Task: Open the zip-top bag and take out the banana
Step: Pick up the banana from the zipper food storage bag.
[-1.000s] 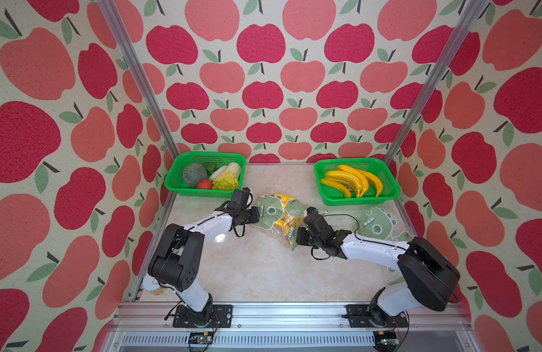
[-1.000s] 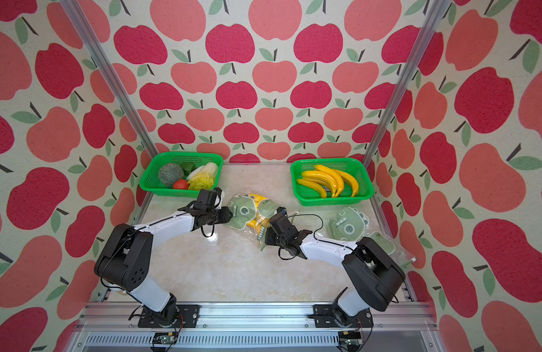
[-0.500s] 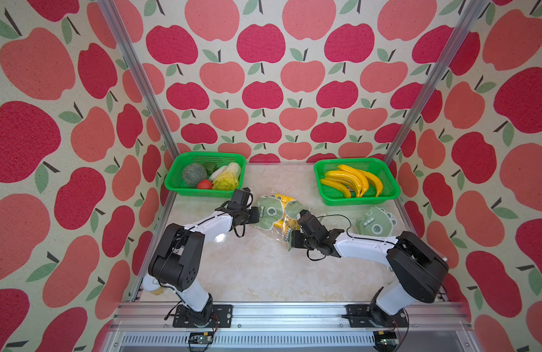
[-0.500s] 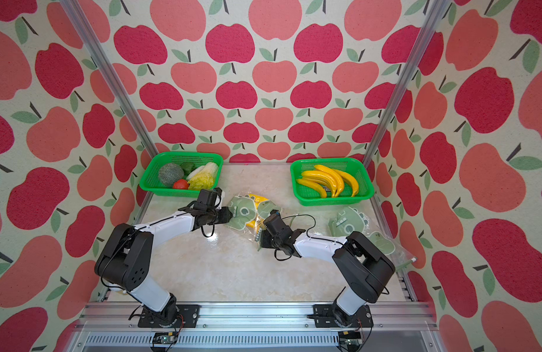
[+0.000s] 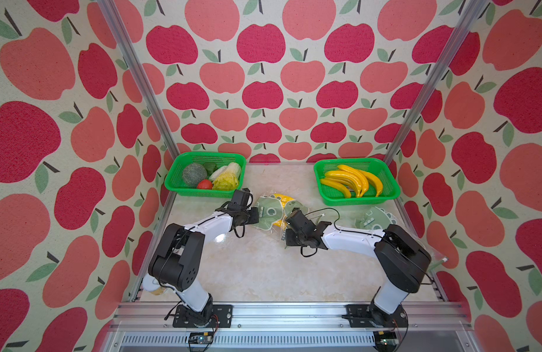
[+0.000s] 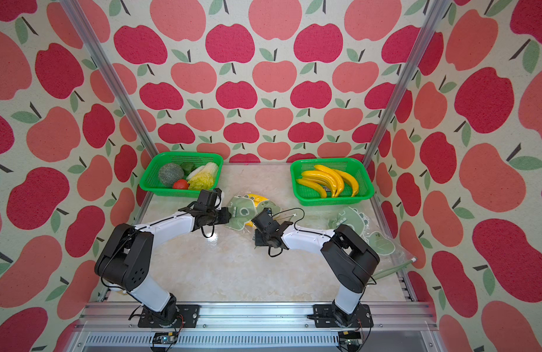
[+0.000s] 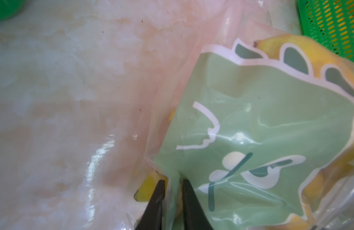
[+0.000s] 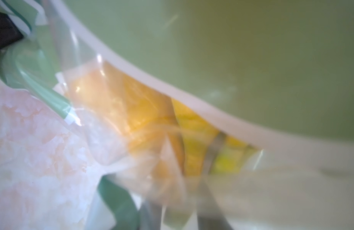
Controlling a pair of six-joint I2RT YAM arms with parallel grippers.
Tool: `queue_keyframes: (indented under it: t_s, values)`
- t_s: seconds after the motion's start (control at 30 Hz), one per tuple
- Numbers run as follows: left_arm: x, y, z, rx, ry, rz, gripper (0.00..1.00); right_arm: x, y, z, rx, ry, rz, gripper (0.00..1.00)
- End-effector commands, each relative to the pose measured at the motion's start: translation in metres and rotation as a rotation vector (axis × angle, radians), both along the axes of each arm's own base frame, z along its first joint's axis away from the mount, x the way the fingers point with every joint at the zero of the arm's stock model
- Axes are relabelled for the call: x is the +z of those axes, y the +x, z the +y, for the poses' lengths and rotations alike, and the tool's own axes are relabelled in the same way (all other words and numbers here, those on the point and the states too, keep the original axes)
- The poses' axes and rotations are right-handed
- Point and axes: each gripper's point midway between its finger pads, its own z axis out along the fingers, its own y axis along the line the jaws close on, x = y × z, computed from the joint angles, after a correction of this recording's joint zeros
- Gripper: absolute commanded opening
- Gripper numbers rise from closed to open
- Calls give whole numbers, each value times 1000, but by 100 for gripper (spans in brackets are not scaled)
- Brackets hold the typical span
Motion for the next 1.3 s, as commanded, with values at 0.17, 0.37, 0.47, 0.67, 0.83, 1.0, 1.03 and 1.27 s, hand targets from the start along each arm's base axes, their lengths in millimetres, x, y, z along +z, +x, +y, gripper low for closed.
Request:
queue_keyframes:
  t_s: [0.17, 0.37, 0.47, 0.67, 0.83, 1.0, 1.03, 1.27]
  values:
    - [-10, -9, 10, 16, 57, 21, 14, 30, 4, -10, 31, -77, -119, 25]
    - [-10, -9, 10, 18, 56, 21, 14, 17, 3, -15, 0, -21, -57, 37]
    - [-10, -9, 10, 16, 57, 19, 14, 9, 4, -19, -21, 13, -19, 37]
    - [-9, -9, 10, 15, 58, 18, 14, 5, 4, -19, -19, 3, -12, 36]
    - [-7, -8, 9, 13, 55, 15, 14, 0, 5, -25, -31, -77, -23, 35]
    - [-7, -8, 8, 10, 52, 18, 14, -10, 4, -19, -10, -155, -4, 35]
    - [-7, -8, 8, 9, 53, 19, 14, -12, 4, -18, -10, -164, 1, 36]
    - [-6, -9, 8, 6, 58, 17, 14, -9, 8, -14, -5, -160, -9, 34]
